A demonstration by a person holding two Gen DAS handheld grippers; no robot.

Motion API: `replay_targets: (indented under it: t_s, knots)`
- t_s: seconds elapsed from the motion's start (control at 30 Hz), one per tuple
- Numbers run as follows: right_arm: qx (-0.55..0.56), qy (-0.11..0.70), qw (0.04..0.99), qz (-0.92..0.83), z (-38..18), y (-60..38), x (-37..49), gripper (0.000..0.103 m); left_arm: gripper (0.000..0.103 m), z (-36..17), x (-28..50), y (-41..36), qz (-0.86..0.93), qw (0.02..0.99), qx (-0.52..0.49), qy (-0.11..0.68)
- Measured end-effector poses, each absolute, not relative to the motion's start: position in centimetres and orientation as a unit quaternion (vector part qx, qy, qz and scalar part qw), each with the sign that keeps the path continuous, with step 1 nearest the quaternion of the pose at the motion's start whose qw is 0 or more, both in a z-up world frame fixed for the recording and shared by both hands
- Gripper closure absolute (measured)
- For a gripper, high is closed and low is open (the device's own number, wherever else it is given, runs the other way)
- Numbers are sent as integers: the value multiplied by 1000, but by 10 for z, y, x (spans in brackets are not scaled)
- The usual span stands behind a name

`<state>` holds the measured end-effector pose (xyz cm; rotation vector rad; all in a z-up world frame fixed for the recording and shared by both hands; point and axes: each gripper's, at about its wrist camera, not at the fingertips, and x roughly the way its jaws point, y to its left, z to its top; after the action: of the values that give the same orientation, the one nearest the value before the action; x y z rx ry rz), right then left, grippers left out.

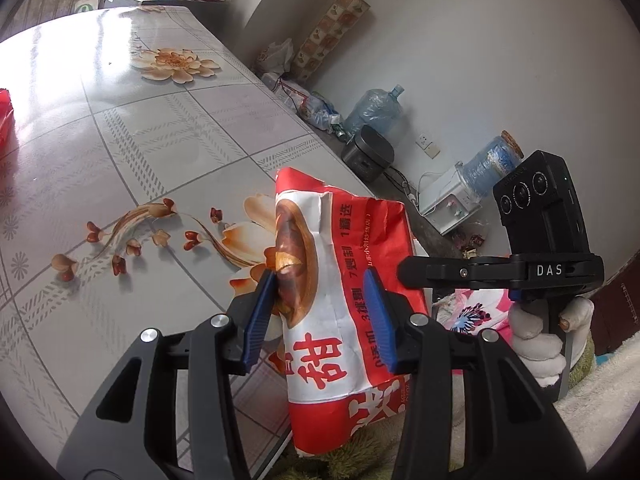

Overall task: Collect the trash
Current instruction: 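Lift the snack bag with the left tool while the right tool closes on it, then release the snack bag and grasp the red wrapper with the left tool while the right tool holds the bag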

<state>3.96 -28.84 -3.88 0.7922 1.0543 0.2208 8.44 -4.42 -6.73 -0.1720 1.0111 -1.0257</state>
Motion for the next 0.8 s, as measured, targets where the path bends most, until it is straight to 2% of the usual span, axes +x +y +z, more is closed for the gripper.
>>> replay_targets:
  t_s: [0.47,0.57,0.8]
  knots:
    - [329,472,805,144,-29,-256,120,79,59,-26,137,72,-269,858,-180,399]
    - [326,472,807,143,-27,-252,124,79,55,-25,155,102,-211,863,-225,399]
    - [336,477,800,139,-33,-252,127,79,55,-45,188,129,-146,842,-286,433]
